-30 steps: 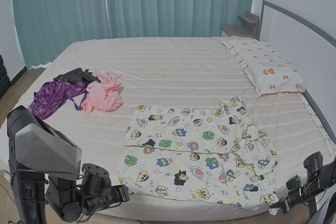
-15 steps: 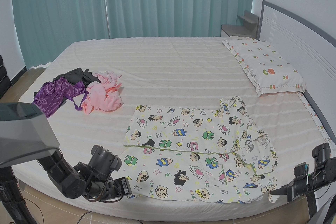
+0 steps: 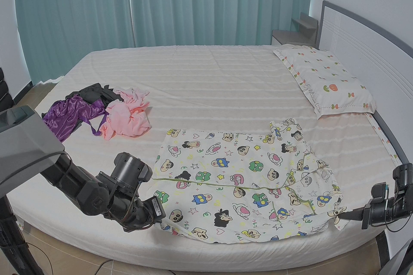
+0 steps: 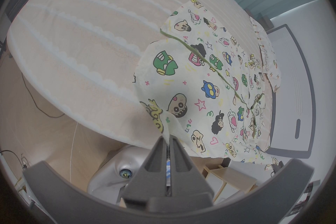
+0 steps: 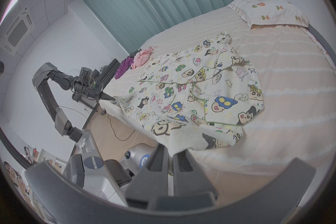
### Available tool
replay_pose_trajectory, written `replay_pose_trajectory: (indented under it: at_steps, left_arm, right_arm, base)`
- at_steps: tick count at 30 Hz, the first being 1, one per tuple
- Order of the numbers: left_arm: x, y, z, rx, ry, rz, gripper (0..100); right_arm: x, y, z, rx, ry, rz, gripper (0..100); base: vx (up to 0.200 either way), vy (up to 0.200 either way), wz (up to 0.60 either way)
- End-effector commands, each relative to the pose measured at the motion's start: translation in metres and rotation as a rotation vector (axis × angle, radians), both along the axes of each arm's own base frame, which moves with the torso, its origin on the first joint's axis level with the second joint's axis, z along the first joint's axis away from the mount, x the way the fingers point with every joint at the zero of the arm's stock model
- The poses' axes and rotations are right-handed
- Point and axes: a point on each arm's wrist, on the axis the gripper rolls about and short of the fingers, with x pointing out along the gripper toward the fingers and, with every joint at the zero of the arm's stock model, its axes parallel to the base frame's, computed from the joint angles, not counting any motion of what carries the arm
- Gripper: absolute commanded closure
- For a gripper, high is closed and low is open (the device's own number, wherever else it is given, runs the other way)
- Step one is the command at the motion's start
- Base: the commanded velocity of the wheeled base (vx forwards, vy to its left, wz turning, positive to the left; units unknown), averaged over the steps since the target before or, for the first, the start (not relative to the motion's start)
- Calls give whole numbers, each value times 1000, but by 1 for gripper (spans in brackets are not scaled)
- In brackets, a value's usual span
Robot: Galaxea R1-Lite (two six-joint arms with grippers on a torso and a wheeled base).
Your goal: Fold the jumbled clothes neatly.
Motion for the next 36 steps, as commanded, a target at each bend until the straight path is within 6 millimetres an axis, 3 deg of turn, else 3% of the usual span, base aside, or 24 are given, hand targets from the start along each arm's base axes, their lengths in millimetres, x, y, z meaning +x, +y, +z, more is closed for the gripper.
replay_pose_trajectory:
  at_steps: [1, 7, 17, 24, 36]
  left_arm:
    - [20, 5, 10, -49, 44, 25, 100]
    - [32, 10, 20, -79, 45, 71, 100]
    - [50, 35, 26, -146, 43, 150, 100]
    - [62, 36, 28, -167, 31, 192, 100]
    - [88, 36, 24, -186, 4, 231, 100]
  right_arm:
    - [12, -4, 4, 14, -5, -25, 100]
    - [24, -8, 0, 11, 11, -38, 100]
    - [42, -15, -2, 10, -1, -42, 100]
    - [56, -15, 3, 35, 1, -59, 100]
    - [89, -25, -8, 39, -1, -60, 100]
  base:
    - [0, 0, 0]
    - [0, 0, 0]
    - [0, 0, 0]
    - [0, 0, 0]
    - [0, 0, 0]
